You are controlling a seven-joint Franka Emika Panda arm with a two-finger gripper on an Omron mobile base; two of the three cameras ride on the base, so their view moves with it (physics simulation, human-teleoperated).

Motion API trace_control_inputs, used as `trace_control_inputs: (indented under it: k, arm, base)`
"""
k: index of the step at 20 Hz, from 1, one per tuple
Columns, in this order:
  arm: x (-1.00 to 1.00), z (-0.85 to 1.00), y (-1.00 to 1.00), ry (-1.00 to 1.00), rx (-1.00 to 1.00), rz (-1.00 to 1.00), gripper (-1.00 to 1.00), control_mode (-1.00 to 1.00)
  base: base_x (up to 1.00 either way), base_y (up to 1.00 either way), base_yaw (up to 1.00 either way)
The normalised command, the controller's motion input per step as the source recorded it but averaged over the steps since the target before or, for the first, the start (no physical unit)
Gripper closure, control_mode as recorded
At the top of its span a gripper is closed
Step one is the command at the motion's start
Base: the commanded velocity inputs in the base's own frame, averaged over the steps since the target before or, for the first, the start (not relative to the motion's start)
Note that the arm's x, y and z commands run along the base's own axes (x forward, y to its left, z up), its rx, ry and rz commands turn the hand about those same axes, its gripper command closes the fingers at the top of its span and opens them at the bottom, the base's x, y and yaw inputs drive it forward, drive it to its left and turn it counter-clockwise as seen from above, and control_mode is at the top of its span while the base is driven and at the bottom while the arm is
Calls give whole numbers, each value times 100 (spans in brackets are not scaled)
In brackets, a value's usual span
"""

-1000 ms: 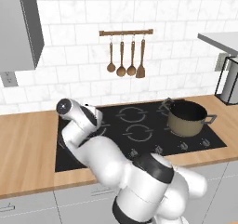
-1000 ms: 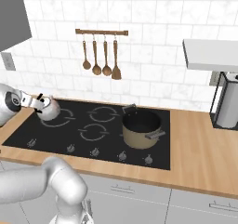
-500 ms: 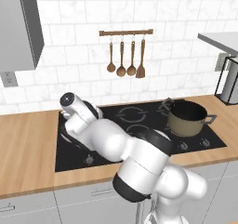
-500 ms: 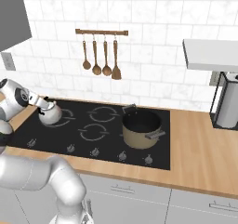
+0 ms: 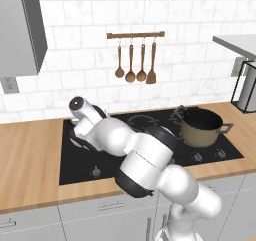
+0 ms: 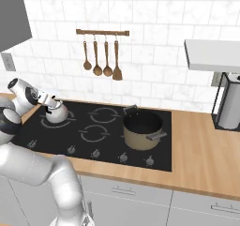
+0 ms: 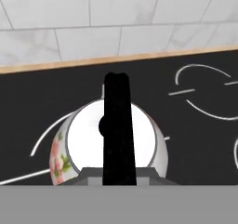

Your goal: Pick the kettle from the counter and place it on a stove burner. Then turn the burner on.

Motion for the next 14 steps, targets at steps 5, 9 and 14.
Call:
trace_control_inputs:
  k: [5,9,14]
  arm:
    - [4,-23,22,11,0,0,100,-100]
    - [8,-40,14,12,0,0,100,-100]
    - [3,-5,1,1,0,0,100,-100]
  base:
    - [0,0,0]
    - [0,0,0]
    - [0,0,0]
